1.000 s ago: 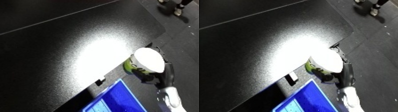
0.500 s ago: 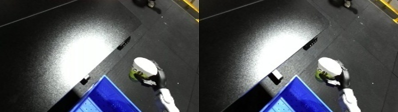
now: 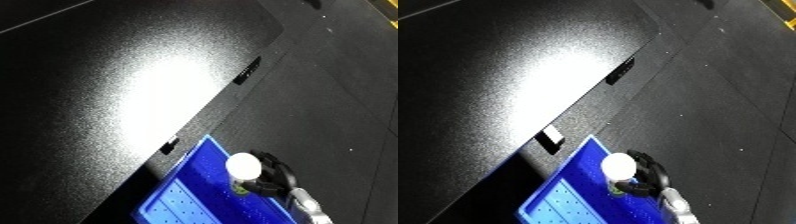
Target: Pick up the object and place it into the box
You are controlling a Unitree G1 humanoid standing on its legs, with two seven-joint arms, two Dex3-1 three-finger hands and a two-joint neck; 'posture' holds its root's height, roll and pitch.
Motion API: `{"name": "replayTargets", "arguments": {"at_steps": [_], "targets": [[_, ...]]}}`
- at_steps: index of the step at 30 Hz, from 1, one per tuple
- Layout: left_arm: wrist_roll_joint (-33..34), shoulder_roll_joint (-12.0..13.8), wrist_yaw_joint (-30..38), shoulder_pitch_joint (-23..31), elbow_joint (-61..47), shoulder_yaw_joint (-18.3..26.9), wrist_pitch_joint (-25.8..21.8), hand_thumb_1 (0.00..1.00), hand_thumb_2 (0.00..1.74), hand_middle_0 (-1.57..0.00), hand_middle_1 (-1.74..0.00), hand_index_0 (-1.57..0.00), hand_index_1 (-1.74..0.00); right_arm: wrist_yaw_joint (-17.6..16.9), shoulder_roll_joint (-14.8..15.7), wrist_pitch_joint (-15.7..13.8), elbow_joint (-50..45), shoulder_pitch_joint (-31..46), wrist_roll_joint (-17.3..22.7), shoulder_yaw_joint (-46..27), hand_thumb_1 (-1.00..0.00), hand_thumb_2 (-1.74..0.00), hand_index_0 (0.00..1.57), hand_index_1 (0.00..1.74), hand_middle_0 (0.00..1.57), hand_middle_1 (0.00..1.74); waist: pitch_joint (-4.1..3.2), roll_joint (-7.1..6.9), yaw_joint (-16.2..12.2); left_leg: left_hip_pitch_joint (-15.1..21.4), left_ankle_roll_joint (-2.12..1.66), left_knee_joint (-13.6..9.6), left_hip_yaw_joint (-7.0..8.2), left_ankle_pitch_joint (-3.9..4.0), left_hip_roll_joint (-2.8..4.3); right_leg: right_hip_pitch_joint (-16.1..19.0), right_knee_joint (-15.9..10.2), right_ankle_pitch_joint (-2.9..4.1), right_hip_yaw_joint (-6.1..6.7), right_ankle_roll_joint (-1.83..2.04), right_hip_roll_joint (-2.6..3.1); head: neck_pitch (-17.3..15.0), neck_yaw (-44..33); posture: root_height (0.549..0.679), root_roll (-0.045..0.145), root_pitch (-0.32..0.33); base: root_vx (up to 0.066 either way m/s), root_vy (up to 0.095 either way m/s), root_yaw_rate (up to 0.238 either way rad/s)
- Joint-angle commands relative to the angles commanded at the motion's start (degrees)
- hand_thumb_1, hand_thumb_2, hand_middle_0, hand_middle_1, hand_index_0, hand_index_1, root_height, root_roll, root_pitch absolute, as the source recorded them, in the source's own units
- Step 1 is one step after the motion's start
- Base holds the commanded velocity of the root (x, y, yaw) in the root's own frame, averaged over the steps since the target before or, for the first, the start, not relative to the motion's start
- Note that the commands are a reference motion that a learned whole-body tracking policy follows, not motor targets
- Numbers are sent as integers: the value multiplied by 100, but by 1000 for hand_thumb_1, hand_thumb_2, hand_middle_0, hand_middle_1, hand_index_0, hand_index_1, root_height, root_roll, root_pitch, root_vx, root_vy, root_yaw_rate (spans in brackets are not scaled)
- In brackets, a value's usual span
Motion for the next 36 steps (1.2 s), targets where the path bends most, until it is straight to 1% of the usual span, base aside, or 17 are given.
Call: {"name": "replayTargets", "arguments": {"at_steps": [5,11,15,19,22,25,31,34,36], "targets": [[5,-6,20,5,-10,-62,11,0,0,0,0,0,0,9,87,-132,98,-9,-82,123,0,0,0,0,0,0,7,7,26,-17,-16,-13,-21,34,-6,9,-14,18,-25,11,-10,-106,14,630,61,33,-7,-32,16],[-44,30,-10,17,-7,-105,1,0,0,0,0,0,0,63,92,-245,19,-33,-254,199,0,0,0,0,0,0,-16,10,28,-26,-36,3,-27,56,3,19,5,10,-47,15,-24,-186,-44,630,63,31,4,-14,0],[-52,25,0,-5,-6,-141,0,0,0,0,0,0,0,126,94,-198,24,-67,-374,256,0,0,0,0,0,0,-49,10,49,-29,-51,15,-34,77,10,28,32,-12,-64,7,-34,-214,-128,630,65,29,9,-12,26],[-16,20,28,6,-21,-188,6,0,0,0,0,0,0,174,69,-111,-73,-130,-640,384,0,0,0,0,0,0,-81,-1,110,-29,-70,6,-64,96,12,51,52,-39,-93,-7,-59,-255,-254,630,67,26,7,-27,63],[20,35,22,27,-34,-220,21,0,0,0,0,0,0,262,39,-56,-202,-181,-764,497,0,0,0,0,0,0,-109,-2,169,-15,-93,-20,-97,128,4,91,53,-64,-110,-20,-86,-320,-395,630,69,22,4,-32,106],[83,55,5,41,-40,-249,53,0,0,0,0,0,0,340,27,-1,-346,-238,-920,622,0,0,0,0,0,0,-147,-4,242,1,-113,-38,-139,147,-11,145,55,-98,-129,-38,-128,-454,-639,630,72,17,7,-36,127],[275,85,7,28,-39,-322,106,0,0,0,0,0,0,376,29,171,-576,-434,-1278,925,0,0,0,0,0,0,-219,-35,424,8,-127,29,-232,138,-21,243,116,-167,-183,-72,-229,-667,-1309,630,77,0,10,-52,144],[389,108,23,-9,-32,-366,137,0,0,0,0,0,0,370,34,313,-645,-569,-1369,1042,0,0,0,0,0,0,-254,-71,535,-9,-131,79,-281,129,-25,285,149,-188,-226,-76,-285,-729,-1832,629,78,-8,14,-85,169],[456,127,34,-41,-32,-391,164,0,0,0,0,0,0,344,42,455,-691,-664,-1448,1116,0,0,0,0,0,0,-278,-98,608,-25,-137,99,-310,133,-25,303,149,-186,-258,-69,-324,-758,-2134,630,78,-11,9,-90,161]]}}
